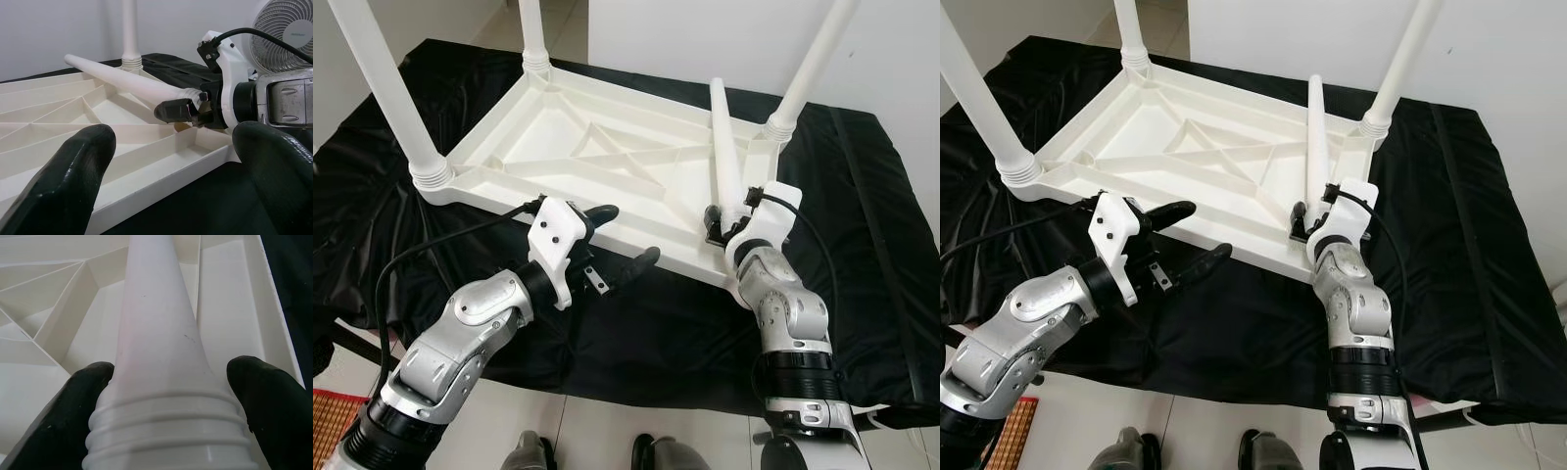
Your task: Building children table
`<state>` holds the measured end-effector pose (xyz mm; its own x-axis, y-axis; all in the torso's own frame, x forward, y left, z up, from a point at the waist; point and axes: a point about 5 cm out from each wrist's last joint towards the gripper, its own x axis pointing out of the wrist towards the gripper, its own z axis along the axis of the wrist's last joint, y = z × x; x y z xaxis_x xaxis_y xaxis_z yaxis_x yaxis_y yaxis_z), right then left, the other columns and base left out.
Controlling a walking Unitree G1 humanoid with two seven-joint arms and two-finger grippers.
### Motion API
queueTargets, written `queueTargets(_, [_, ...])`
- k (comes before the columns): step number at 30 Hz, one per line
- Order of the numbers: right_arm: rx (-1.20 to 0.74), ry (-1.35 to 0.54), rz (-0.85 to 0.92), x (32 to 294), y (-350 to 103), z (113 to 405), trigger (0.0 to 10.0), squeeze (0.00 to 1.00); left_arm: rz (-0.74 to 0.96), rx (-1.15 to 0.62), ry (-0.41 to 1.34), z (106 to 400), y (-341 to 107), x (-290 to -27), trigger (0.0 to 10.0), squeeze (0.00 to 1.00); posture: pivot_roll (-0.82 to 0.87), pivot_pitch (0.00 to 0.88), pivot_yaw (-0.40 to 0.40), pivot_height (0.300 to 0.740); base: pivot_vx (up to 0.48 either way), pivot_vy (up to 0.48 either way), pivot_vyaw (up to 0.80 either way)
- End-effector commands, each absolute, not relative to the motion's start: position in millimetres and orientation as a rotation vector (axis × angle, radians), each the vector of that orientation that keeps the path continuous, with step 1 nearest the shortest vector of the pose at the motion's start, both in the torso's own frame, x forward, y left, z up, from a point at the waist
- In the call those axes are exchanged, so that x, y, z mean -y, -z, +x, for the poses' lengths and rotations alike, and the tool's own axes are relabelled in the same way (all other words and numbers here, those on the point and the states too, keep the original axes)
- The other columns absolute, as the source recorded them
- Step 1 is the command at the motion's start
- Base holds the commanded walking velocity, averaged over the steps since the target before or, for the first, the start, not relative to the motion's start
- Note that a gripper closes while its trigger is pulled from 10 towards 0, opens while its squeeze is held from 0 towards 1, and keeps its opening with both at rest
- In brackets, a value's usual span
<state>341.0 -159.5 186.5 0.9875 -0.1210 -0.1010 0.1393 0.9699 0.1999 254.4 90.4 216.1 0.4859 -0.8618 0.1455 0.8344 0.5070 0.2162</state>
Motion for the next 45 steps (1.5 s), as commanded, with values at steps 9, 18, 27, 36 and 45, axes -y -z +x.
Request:
queueTargets(9, [-0.076, 0.155, 0.171, 162.4, -184.9, 338.6, 0.0, 0.0, 0.134, 0.241, 1.141, 248.7, -214.1, -87.0, 10.0, 0.0, 0.03, 0.171, -0.044, 0.74, 0.0, 0.0, 0.0])
queueTargets(18, [0.024, 0.096, 0.157, 161.1, -190.1, 334.6, 10.0, 0.0, 0.123, 0.229, 1.144, 249.3, -213.3, -86.5, 10.0, 0.0, 0.03, 0.172, -0.047, 0.74, 0.0, 0.0, 0.0])
queueTargets(27, [0.138, 0.025, 0.152, 162.0, -192.4, 326.0, 10.0, 0.0, 0.033, 0.202, 1.15, 250.7, -215.1, -87.6, 10.0, 1.0, 0.03, 0.171, -0.049, 0.74, 0.0, 0.0, 0.0])
queueTargets(36, [0.203, 0.006, 0.105, 174.0, -181.1, 316.6, 10.0, 0.0, -0.15, 0.106, 1.182, 264.9, -221.1, -76.8, 10.0, 0.0, 0.04, 0.165, -0.053, 0.74, 0.0, 0.0, 0.0])
queueTargets(45, [0.32, -0.142, 0.109, 170.3, -186.2, 303.2, 10.0, 0.0, -0.285, 0.115, 1.184, 296.7, -234.6, -58.0, 10.0, 0.0, 0.04, 0.142, -0.058, 0.74, 0.0, 0.0, 0.0])
